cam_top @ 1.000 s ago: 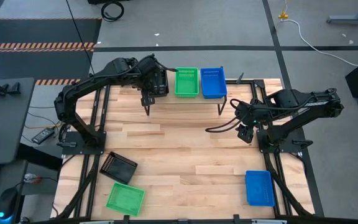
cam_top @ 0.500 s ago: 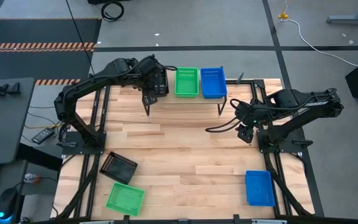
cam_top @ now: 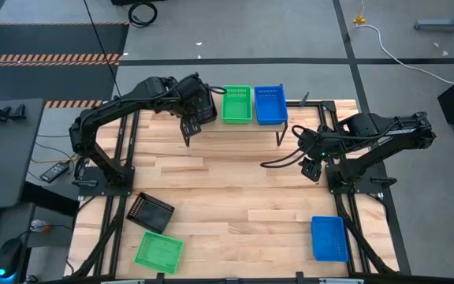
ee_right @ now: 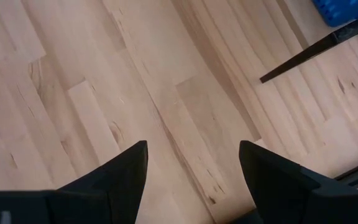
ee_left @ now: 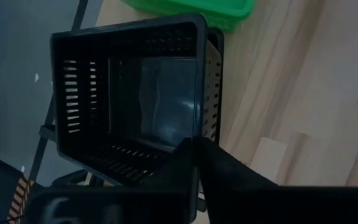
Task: Stack baskets on shelf by color
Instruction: Stack the right black basket on top of the other black basket on the shelf, then adjust the black baskets
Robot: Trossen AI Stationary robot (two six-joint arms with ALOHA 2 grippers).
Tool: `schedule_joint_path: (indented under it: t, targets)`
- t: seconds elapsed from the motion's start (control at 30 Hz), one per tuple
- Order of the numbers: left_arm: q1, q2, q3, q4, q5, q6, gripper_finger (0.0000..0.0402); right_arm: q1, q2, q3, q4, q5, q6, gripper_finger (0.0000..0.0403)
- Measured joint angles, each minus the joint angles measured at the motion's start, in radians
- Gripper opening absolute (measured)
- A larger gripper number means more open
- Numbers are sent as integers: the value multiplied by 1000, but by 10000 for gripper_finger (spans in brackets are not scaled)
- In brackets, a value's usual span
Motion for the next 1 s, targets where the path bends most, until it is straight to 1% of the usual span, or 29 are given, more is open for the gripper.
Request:
schedule_joint_path:
  t: [0.17,0.3,0.47,0.57,0.63,0.7,0.87,1.0]
  targets:
    - [-10,0,0,-5,5,0,65,0,0,0,0,0,0,259]
    - [-11,0,0,-2,-8,-27,81,0,0,0,0,0,0,259]
    - [-10,0,0,33,-10,-34,86,0,0,0,0,0,0,259]
    - [-10,12,2,52,24,-30,83,0,0,0,0,0,1,259]
    - [-10,22,0,49,65,-30,83,0,0,0,0,-1,7,259]
    - [-11,33,1,53,77,-30,84,0,0,0,0,-3,18,259]
    - [-13,54,0,42,73,-29,90,1,0,0,0,-31,30,259]
    - [-13,59,0,38,73,-26,90,2,0,0,-2,-34,43,259]
